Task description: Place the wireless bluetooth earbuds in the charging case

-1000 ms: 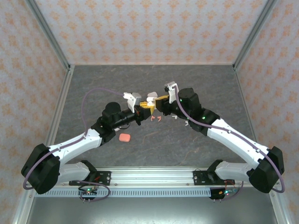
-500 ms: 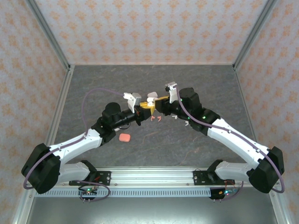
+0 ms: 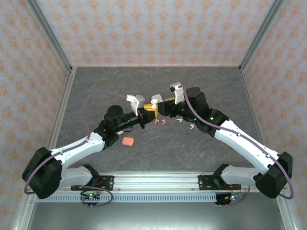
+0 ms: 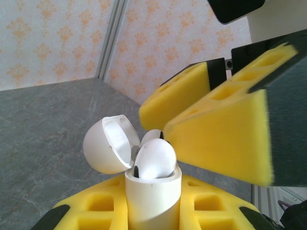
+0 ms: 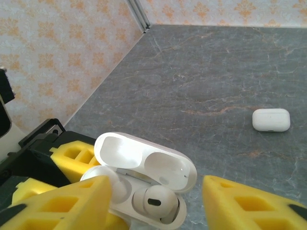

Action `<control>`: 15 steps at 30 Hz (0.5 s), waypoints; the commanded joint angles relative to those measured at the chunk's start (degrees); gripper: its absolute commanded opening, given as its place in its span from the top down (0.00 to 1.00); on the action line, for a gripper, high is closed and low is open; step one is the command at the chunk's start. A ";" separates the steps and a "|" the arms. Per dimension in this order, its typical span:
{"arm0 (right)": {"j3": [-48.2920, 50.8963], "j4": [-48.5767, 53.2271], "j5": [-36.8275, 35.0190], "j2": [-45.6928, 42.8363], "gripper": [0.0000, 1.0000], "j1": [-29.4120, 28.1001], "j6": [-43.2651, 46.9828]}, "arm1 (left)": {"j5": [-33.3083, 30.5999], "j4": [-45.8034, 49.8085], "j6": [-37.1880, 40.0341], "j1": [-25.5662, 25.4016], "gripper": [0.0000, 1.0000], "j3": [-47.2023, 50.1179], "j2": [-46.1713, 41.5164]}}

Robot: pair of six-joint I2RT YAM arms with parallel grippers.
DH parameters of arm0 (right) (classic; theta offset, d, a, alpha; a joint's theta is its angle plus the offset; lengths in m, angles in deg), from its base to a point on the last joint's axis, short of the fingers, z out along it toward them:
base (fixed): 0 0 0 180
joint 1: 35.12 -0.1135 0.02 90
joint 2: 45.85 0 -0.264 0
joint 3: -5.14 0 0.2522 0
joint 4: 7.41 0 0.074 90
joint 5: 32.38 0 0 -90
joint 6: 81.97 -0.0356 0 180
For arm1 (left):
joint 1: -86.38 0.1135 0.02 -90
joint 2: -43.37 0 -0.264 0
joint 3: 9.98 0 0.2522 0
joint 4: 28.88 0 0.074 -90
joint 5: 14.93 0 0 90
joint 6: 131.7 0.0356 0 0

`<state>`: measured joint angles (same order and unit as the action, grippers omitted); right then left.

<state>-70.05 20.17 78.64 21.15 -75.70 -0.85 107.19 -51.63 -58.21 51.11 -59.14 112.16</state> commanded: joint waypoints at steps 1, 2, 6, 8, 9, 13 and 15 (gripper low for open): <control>-2.82 2.75 0.32 -3.29 0.40 0.20 0.69 | 0.44 -4.22 0.19 -0.42 1.00 0.98 -0.55; -2.74 2.58 1.21 -3.89 0.38 0.81 0.55 | 0.58 -4.52 0.17 -0.42 1.00 1.10 -0.59; 0.14 -1.49 10.18 -6.23 0.23 5.68 -2.29 | 1.51 -5.99 0.30 -0.42 1.00 1.72 -0.90; 2.03 -3.83 14.72 -6.31 0.15 7.88 -4.41 | 2.34 -6.59 0.25 -0.42 1.00 1.82 -0.93; 2.88 -5.19 17.13 -6.12 0.11 8.64 -5.38 | 2.95 -7.00 0.26 -0.42 1.00 1.85 -1.06; 4.45 -10.02 24.89 -4.27 0.01 9.03 -7.99 | 5.16 -7.99 0.48 -0.42 1.00 1.71 -1.43; 4.41 -11.47 27.50 -3.19 0.01 8.96 -8.89 | 5.91 -7.79 0.74 -0.42 1.00 1.60 -1.64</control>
<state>-66.21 14.14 97.98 17.04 -66.69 -7.13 110.49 -55.56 -58.17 51.11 -57.74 112.10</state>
